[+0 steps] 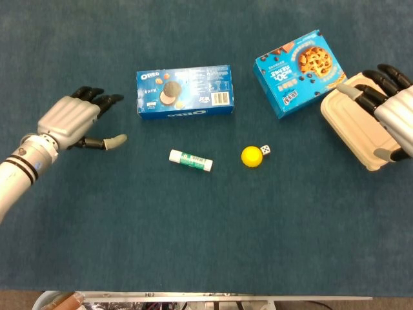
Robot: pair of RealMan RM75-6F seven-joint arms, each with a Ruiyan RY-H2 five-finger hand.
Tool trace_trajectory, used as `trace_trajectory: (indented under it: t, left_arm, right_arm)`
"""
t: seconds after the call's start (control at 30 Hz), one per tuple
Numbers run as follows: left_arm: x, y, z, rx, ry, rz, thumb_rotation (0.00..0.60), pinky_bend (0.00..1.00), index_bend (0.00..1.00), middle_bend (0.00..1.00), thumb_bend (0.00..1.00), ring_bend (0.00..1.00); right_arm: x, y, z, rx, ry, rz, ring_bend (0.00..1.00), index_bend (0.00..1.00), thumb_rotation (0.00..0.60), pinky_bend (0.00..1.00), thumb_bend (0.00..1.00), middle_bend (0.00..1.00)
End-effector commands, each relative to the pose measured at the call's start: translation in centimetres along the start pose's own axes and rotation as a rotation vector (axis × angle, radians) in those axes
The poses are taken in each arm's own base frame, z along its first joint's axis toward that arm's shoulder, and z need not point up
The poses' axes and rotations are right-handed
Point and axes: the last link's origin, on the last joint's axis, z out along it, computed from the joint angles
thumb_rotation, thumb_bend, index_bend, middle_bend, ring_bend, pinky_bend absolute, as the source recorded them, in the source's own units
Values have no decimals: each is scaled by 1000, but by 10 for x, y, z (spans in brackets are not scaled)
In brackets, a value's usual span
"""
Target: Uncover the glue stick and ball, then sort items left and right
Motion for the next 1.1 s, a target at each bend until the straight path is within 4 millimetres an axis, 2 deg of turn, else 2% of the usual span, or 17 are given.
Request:
trace_trajectory:
  t: [0.03, 0.47, 1.1]
  left_arm:
    - [-7, 3, 6, -6, -14, -18, 78, 44, 240, 153, 192, 38]
    - [-9, 36, 35, -96, -7, -51, 77, 44, 240, 153, 193, 38]
    - [-3, 85, 60, -196, 6, -100, 78, 44, 239, 153, 192, 38]
  right_arm:
    - [0, 0, -1, -5, 1, 0, 88, 87, 600, 83, 0, 241]
    - [1, 6, -7, -28, 7, 5, 88, 87, 600, 83, 0, 241]
    - [1, 11, -13, -38, 18, 20, 88, 87, 600, 84, 0, 240]
